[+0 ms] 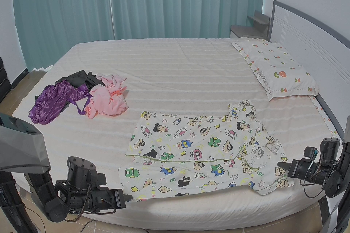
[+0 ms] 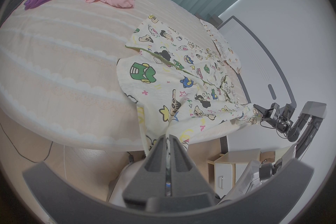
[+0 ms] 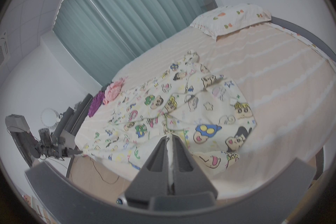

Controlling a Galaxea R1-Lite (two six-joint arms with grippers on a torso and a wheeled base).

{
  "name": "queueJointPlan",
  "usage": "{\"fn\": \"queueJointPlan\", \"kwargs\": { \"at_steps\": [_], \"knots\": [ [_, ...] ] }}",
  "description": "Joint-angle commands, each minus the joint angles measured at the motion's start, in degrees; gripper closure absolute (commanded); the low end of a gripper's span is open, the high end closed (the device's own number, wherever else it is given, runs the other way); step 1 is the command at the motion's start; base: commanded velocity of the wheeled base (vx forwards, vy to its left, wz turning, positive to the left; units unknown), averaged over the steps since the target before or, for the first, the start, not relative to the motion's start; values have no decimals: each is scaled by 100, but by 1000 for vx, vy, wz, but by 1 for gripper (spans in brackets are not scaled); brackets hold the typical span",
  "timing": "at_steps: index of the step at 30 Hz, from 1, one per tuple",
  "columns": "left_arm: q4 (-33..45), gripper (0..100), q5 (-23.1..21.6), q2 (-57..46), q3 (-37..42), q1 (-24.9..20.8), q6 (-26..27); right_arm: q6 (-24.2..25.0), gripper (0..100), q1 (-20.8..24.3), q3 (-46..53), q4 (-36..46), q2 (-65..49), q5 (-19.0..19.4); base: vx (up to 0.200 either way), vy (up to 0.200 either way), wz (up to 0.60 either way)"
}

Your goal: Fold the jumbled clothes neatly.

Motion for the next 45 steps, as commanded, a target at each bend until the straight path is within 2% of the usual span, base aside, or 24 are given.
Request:
{"fn": "queueJointPlan", "kwargs": {
  "at_steps": [1,8,14,16,19,22,31,33,37,45],
  "knots": [
    [-1,100,0,239,5,-1,105,-260,100,-9,99,265,-24,5,0,0,0],
    [69,100,0,389,31,-10,378,-392,100,0,99,563,-270,14,0,0,0],
    [201,100,-8,529,-452,122,316,-313,100,8,99,370,-235,40,0,0,0],
    [684,100,53,521,-856,166,184,-278,100,17,20,335,-191,40,0,0,0],
    [1915,100,53,248,-1656,183,-343,-137,100,43,-174,335,-191,40,0,0,0],
    [2820,100,-17,-165,-2236,183,-677,-49,100,43,-323,344,-191,23,0,0,0],
    [3716,100,-17,-306,-3168,192,-809,-40,100,43,-675,396,73,-4,0,0,0],
    [4490,100,0,-288,-3678,210,-1055,-40,100,43,-815,396,214,-21,0,0,0],
    [5404,100,0,-226,-4345,333,-1266,-40,100,43,-1009,396,346,-30,0,0,0],
    [5571,100,150,345,-4785,482,-1266,-32,100,43,-1466,414,618,-39,0,0,0]
  ]
}}
